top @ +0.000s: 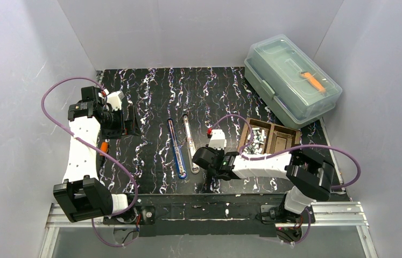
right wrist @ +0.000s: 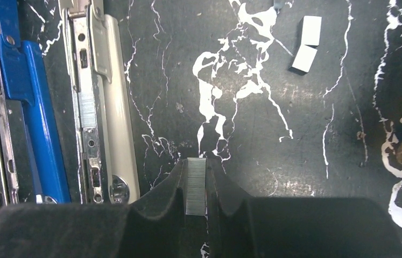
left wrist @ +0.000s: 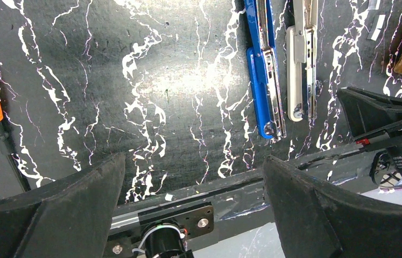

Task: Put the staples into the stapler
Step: Place the staple at the center of the board.

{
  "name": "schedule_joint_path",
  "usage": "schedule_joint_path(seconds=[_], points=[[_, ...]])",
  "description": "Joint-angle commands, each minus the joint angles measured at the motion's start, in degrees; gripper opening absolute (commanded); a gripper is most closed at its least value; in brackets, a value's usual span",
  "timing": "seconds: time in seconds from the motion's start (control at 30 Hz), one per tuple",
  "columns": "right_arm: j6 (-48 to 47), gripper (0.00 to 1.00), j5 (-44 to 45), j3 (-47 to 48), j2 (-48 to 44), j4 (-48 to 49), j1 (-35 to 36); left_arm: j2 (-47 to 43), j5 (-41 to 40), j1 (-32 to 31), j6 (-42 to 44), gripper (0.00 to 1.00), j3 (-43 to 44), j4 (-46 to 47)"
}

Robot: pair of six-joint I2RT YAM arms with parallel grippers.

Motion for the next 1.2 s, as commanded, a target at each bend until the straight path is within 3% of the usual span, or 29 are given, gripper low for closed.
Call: schedule_joint_path(seconds=[0.0, 0.3, 0.57, 1.0, 1.17], points=[[1.37, 0.19, -1.82, -0.42, 0.77, 2.01, -0.24, -1.62, 1.14, 0.42, 0.71, 0.99, -0.57, -1.57], [1.03, 0.25, -4.82, 0.78, 4.76, 1.11, -1.63, -1.26, 1.35, 0.41, 0.67, 0.99, 0.35, -1.54], [0.06, 0.44, -5.71, 5.21, 7.66, -4.18, -1.91, -0.85, 1.55, 0.41, 0.48, 0.99, 0.57, -1.37], [1.61, 0.41, -4.53, 11.59, 8.63, -15.12, -1.97, -1.28, 1.32, 0.39, 0.62, 0.99, 0.45, -1.19], [0.85, 0.40, -5.98, 12.34, 8.69, -15.04, -2.02, -1.37, 1.18, 0.38, 0.61, 0.99, 0.51, -1.19]])
